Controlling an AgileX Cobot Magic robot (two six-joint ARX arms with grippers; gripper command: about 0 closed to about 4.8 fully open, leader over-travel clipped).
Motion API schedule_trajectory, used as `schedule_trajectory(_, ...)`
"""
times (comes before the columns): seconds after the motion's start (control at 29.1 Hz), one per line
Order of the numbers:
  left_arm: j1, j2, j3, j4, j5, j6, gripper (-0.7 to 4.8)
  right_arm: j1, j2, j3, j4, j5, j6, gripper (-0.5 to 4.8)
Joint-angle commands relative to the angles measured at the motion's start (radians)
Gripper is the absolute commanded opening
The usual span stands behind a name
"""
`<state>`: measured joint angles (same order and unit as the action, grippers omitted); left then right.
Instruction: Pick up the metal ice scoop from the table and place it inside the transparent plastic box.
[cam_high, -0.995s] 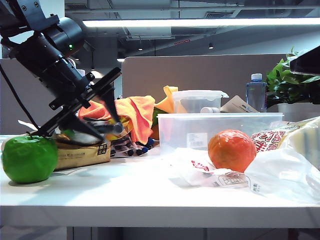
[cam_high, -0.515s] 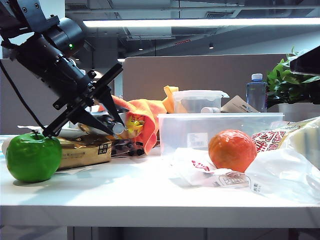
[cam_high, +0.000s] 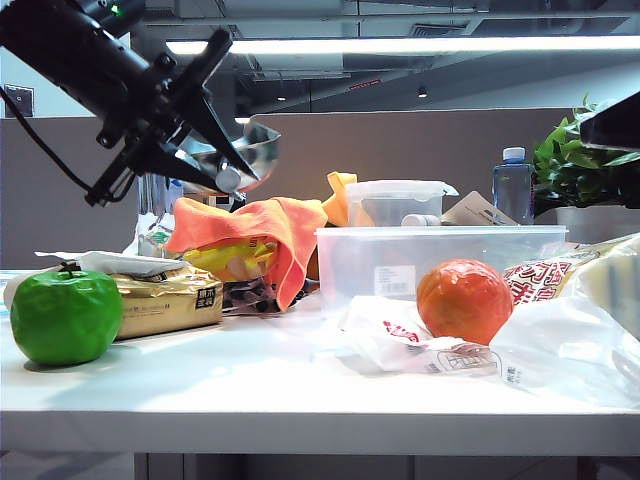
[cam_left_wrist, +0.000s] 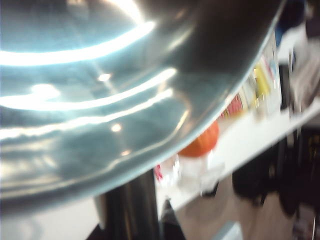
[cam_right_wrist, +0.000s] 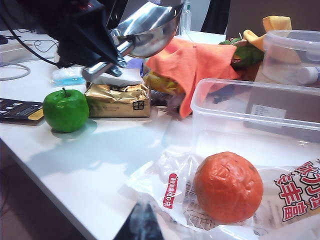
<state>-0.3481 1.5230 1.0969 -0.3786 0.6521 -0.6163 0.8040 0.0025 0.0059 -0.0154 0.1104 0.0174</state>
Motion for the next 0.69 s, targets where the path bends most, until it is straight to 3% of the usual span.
schedule_trajectory(0.03, -0.017, 0.007, 0.074, -0.085, -0.008, 0.166, -0.06, -0.017, 0.000, 0.002, 0.016, 0.000, 0.001, -0.01)
schedule_trajectory(0.24, -0.045, 0.109, 0.302, -0.318, -0.092, 0.361, -0.06, -0.081, 0.000, 0.002, 0.016, 0.000, 0.001, -0.01)
schedule_trajectory(0.45, -0.108, 0.281, 0.602, -0.510, -0.258, 0.518, -0.06, -0.198, 0.000, 0.002, 0.016, 0.000, 0.001, -0.01)
schedule_trajectory(0.69, -0.195, 0.459, 0.893, -0.576, -0.426, 0.642, -0.06, -0.343, 0.000, 0.002, 0.016, 0.001, 0.001, -0.01)
